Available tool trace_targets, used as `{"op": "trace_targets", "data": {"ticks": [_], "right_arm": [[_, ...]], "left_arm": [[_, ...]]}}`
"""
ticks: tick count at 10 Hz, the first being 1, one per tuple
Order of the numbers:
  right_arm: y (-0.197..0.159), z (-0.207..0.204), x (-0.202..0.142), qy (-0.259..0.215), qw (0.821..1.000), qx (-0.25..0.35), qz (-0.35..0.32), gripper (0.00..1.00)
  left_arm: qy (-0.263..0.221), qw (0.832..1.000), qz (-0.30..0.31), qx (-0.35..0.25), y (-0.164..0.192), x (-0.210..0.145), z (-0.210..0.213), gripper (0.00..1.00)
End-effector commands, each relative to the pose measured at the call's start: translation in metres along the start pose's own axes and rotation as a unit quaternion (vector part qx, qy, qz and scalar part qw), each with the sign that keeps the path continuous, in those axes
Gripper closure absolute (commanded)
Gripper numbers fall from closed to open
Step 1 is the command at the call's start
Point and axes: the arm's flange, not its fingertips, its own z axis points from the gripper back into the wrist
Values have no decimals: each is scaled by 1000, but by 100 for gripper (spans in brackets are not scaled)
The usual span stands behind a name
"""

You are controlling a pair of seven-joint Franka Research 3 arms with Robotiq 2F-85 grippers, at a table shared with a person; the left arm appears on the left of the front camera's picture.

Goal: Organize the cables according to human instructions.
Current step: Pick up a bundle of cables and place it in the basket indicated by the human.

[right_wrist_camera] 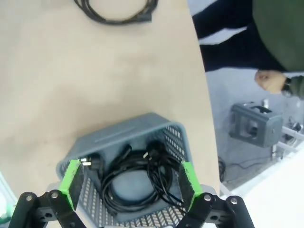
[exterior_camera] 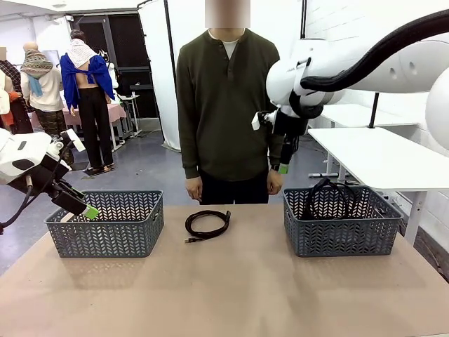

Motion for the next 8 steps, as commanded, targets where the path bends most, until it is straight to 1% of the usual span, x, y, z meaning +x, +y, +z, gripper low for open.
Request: {"op": "trace_targets", "data": {"ticks": [1,3,4,5,6,7,8], "right_arm": [[30,-14,-7,-27,999,-15,12,0],[45,-18,1,-49,999,-10,21,0],[49,-21,5,-51,998,2,23,0],[51,-23,8,-46,998,18,28,0],[54,-25,9,-22,999,27,41,0],[46,-21,17,-32,999,2,15,0],[46,-21,17,-32,999,2,15,0]], "left_arm": [[-6,1000,2,-4,2,-1,0,0],[-6,1000,2,-4,2,-1,0,0],[-6,1000,2,-4,2,-1,0,0],[-6,1000,2,-4,2,-1,0,0],[-6,1000,2,-4,2,-1,0,0],[-6,1000,2,-4,2,-1,0,0],[-6,1000,2,-4,2,-1,0,0]]}}
